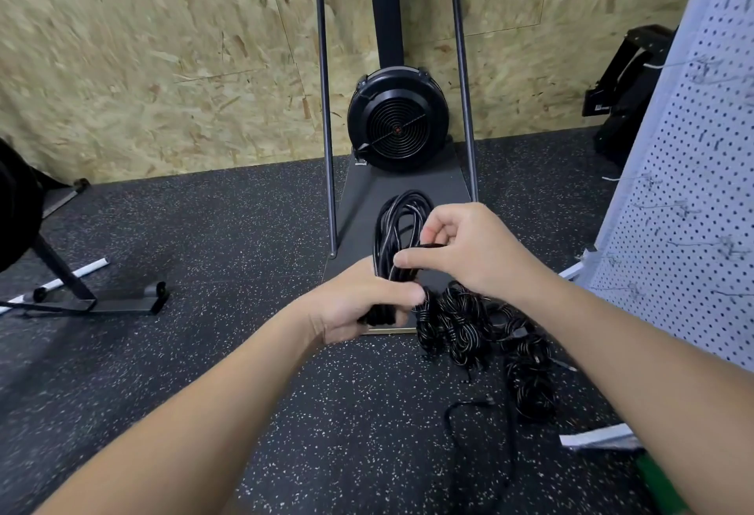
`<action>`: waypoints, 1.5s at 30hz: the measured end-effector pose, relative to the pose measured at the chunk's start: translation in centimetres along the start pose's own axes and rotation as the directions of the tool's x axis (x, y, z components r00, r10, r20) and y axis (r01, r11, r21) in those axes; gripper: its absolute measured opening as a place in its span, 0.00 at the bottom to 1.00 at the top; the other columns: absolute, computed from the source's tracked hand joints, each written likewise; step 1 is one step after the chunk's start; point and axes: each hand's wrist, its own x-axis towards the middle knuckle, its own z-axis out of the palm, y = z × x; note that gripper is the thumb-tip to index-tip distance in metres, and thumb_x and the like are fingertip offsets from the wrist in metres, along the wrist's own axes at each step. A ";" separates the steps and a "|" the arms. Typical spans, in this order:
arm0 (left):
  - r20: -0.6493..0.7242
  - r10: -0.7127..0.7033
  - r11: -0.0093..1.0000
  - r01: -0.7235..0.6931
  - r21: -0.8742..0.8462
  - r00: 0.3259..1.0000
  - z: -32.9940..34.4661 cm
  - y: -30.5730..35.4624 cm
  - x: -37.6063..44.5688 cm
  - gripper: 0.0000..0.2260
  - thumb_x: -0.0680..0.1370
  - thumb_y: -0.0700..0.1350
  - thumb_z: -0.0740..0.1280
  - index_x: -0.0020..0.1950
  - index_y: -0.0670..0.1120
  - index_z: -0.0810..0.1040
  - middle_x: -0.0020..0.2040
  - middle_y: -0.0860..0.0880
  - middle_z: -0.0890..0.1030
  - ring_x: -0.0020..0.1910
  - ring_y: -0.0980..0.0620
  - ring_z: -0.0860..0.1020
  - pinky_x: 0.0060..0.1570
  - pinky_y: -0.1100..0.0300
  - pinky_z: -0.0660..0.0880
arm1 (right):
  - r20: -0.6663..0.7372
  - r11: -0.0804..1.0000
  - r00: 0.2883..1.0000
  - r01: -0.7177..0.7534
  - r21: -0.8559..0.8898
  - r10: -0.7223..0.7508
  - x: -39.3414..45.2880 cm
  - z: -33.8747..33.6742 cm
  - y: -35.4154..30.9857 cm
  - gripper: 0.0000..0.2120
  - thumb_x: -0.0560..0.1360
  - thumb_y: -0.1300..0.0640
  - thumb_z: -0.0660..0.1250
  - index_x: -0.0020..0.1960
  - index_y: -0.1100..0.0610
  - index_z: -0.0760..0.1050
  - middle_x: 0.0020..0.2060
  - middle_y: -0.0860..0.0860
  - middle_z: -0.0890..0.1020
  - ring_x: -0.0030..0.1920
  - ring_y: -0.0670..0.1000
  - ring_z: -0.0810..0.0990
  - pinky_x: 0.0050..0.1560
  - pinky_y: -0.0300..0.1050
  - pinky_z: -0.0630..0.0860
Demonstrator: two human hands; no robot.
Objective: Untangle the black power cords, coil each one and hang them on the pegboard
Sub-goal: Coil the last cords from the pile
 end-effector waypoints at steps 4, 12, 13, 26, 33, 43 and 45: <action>-0.208 0.107 0.991 -0.089 0.097 0.972 -0.3 0.3 0.1 0.16 0.67 0.31 0.68 0.53 0.41 0.77 0.42 0.45 0.74 0.37 0.50 0.72 0.33 0.59 0.73 | 0.088 0.989 0.996 -0.037 0.140 0.025 0.1 -1.0 -0.1 0.16 0.69 0.47 0.87 0.49 0.51 0.84 0.39 0.49 0.88 0.36 0.52 0.83 0.45 0.52 0.80; -0.486 0.146 0.973 -0.213 -0.085 0.862 -2.5 0.2 0.9 0.14 0.69 0.34 0.68 0.54 0.42 0.78 0.39 0.48 0.73 0.34 0.52 0.69 0.34 0.58 0.70 | -0.047 0.994 0.993 -0.105 0.001 0.105 0.0 -0.2 1.2 0.11 0.74 0.50 0.84 0.42 0.53 0.83 0.35 0.48 0.87 0.39 0.50 0.86 0.51 0.57 0.85; -0.510 0.135 0.976 -0.202 -0.077 0.850 -2.9 0.0 1.0 0.13 0.70 0.36 0.71 0.53 0.43 0.79 0.39 0.48 0.74 0.34 0.52 0.70 0.34 0.57 0.70 | -0.070 0.994 0.997 -0.045 -0.096 0.038 -0.1 -0.4 0.8 0.12 0.74 0.48 0.83 0.40 0.50 0.82 0.35 0.44 0.85 0.38 0.48 0.83 0.47 0.54 0.82; -0.175 0.066 0.978 -0.030 0.205 0.982 0.5 -1.3 0.3 0.15 0.82 0.41 0.75 0.68 0.42 0.79 0.66 0.44 0.86 0.55 0.54 0.82 0.50 0.53 0.78 | -0.122 0.981 0.992 0.038 0.190 -0.015 0.9 -0.7 -1.5 0.11 0.82 0.52 0.76 0.49 0.59 0.81 0.33 0.55 0.85 0.28 0.49 0.82 0.31 0.43 0.79; -0.183 0.077 0.982 -0.042 0.184 0.980 1.8 -1.6 0.9 0.03 0.84 0.41 0.72 0.52 0.44 0.80 0.45 0.44 0.78 0.47 0.48 0.79 0.44 0.55 0.77 | -0.288 0.987 0.958 0.065 0.147 -0.021 1.4 -1.1 -0.8 0.11 0.78 0.51 0.81 0.45 0.56 0.81 0.33 0.53 0.84 0.29 0.49 0.82 0.33 0.41 0.79; -0.320 0.174 0.979 -0.198 -0.043 0.931 0.4 -1.2 1.6 0.06 0.85 0.41 0.70 0.49 0.42 0.76 0.38 0.46 0.73 0.39 0.46 0.78 0.63 0.39 0.78 | 0.119 0.903 0.948 -0.316 0.292 0.294 0.9 2.9 2.7 0.43 0.70 0.12 0.54 0.68 0.42 0.75 0.64 0.41 0.82 0.67 0.45 0.81 0.76 0.60 0.73; -0.364 0.187 0.965 -0.240 -0.107 0.913 0.0 -0.8 1.8 0.07 0.84 0.41 0.70 0.48 0.44 0.76 0.37 0.46 0.71 0.35 0.48 0.74 0.61 0.37 0.78 | 0.310 0.855 0.919 -0.355 0.378 0.244 0.2 4.3 3.2 0.41 0.73 0.15 0.56 0.68 0.44 0.78 0.62 0.44 0.85 0.62 0.46 0.81 0.78 0.62 0.72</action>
